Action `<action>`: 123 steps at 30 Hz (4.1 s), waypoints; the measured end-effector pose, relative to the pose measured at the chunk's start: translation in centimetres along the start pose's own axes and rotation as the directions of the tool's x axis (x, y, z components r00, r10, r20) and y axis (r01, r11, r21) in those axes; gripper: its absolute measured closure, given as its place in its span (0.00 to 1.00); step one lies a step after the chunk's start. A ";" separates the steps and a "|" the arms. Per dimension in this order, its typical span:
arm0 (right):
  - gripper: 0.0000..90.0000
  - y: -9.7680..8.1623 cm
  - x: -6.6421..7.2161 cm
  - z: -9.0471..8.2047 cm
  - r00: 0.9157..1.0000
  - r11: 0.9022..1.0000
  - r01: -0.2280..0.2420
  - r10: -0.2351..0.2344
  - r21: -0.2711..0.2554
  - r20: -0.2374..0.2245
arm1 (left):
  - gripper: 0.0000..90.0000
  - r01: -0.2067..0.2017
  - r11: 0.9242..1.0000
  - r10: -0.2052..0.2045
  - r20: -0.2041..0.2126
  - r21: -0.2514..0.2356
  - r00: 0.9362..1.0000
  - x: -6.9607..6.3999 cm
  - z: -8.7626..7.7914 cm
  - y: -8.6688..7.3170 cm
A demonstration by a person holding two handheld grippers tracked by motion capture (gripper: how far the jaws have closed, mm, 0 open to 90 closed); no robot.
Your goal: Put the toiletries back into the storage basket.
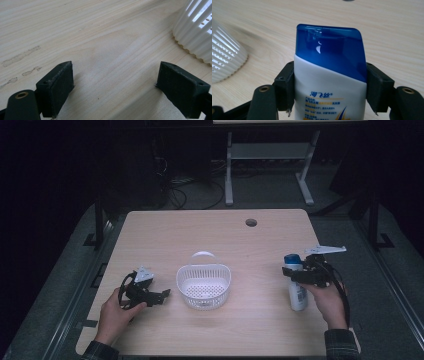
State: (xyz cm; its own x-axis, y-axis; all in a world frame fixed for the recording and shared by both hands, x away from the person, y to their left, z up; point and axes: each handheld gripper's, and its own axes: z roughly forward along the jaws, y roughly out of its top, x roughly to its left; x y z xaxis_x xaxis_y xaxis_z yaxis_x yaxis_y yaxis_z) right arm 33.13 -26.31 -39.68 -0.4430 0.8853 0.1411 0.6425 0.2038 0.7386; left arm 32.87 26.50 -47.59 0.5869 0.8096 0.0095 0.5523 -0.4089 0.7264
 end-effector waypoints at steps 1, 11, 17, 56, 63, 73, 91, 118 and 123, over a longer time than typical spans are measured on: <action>0.39 0.0 -0.1 -0.4 1.000 1.000 -0.004 0.004 -0.018 -0.003 | 0.14 0.000 1.000 0.000 0.000 0.000 1.000 0.0 0.0 0.0; 0.39 -0.2 -0.5 -1.4 1.000 0.995 -0.006 0.005 -0.095 -0.012 | 0.14 -0.001 1.000 0.001 0.000 0.000 1.000 0.0 0.0 0.0; 0.39 -0.4 -0.7 -1.8 1.000 0.988 0.002 -0.005 -0.155 -0.021 | 0.14 0.000 1.000 0.000 0.000 0.000 1.000 0.0 0.0 0.0; 0.39 1.5 2.2 -3.8 0.991 0.959 0.044 -0.077 -0.279 -0.107 | 0.14 0.002 1.000 -0.002 -0.001 -0.002 1.000 0.0 0.0 0.0; 0.39 2.0 3.0 -3.9 0.990 0.958 0.056 -0.091 -0.283 -0.112 | 0.14 0.000 1.000 0.000 0.000 0.002 1.000 0.0 0.0 0.0; 0.39 3.0 4.6 -3.5 0.983 0.952 0.096 -0.137 -0.290 -0.124 | 0.14 0.010 1.000 -0.010 -0.009 -0.001 1.000 -0.2 0.2 0.2; 0.39 5.2 8.1 -3.2 0.964 0.929 0.150 -0.214 -0.338 -0.160 | 0.14 0.017 1.000 -0.017 -0.018 -0.001 1.000 -0.2 0.3 0.3; 0.39 7.1 12.1 -3.1 0.933 0.895 0.174 -0.283 -0.410 -0.222 | 0.14 0.019 1.000 -0.019 -0.016 0.000 1.000 -0.3 0.3 0.3; 0.39 7.2 12.6 -3.1 0.929 0.891 0.172 -0.289 -0.420 -0.232 | 0.14 0.018 1.000 -0.018 -0.017 0.000 1.000 -0.3 0.3 0.3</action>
State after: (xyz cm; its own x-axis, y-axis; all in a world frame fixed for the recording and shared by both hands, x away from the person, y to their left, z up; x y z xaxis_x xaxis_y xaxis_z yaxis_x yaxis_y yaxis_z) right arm 30.28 -15.00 -30.51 -0.7424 0.6662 0.0708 0.2337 0.1585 0.9593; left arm 33.01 26.09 -47.58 0.5669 0.8237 0.0081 0.5630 -0.3946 0.7262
